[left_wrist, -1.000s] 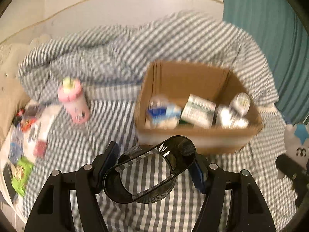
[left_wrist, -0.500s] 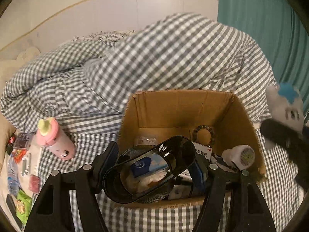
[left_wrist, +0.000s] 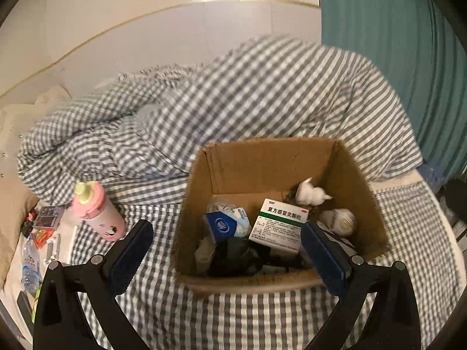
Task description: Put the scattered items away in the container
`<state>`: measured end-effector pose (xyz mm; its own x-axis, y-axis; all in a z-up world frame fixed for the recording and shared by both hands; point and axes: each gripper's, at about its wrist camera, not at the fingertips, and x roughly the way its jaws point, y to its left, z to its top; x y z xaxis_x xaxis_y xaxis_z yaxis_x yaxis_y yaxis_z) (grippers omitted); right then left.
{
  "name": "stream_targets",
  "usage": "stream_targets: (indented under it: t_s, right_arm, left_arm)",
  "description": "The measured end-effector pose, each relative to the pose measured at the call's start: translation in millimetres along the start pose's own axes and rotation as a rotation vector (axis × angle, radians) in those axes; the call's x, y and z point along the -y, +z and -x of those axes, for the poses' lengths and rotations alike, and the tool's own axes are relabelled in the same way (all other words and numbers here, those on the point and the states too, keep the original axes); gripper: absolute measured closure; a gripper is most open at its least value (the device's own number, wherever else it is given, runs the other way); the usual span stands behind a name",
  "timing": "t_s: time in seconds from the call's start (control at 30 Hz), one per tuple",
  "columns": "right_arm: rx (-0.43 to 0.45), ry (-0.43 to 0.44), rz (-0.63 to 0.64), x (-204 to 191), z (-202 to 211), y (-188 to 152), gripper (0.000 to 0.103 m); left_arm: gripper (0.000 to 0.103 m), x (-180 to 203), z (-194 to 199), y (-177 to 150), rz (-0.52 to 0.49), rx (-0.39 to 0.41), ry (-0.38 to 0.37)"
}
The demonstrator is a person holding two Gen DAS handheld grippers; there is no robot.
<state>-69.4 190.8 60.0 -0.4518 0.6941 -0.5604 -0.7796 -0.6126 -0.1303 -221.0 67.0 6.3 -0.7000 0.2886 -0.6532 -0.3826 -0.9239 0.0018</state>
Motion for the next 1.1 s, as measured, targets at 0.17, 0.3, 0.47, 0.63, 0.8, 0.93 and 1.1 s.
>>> stream_targets:
  t_s: [0.17,0.3,0.47,0.63,0.8,0.93,1.1]
  right_arm:
    - [-0.013,0.029,-0.028,5.2,26.0,-30.9,0.003]
    - [-0.094,0.03,-0.036,8.2,13.9,-56.3,0.003]
    - [-0.104,0.005,0.005,4.9,11.4,-64.8,0.003]
    - [-0.111,0.023,-0.032,13.5,4.1,-64.5,0.003]
    - [-0.111,0.008,-0.044,19.7,-0.1,-63.8,0.003]
    - [-0.114,0.005,-0.057,25.4,-3.9,-63.7,0.003]
    - [-0.12,0.013,-0.052,26.7,-6.2,-65.4,0.003]
  left_arm:
    - [0.0,-6.9,44.2,-16.5,0.016,0.022,-0.003]
    - [0.0,-9.2,48.5,-41.3,0.038,-0.012,-0.029]
    - [0.0,-11.2,38.4,-57.3,0.074,-0.061,-0.034]
    - [0.0,-14.0,36.3,-57.1,0.077,-0.061,-0.019]
    - [0.0,-14.9,32.0,-57.3,0.076,-0.074,-0.016]
    - [0.0,-5.4,31.6,-58.8,0.039,-0.056,-0.015]
    - [0.0,5.0,27.0,-58.5,-0.002,-0.048,0.001]
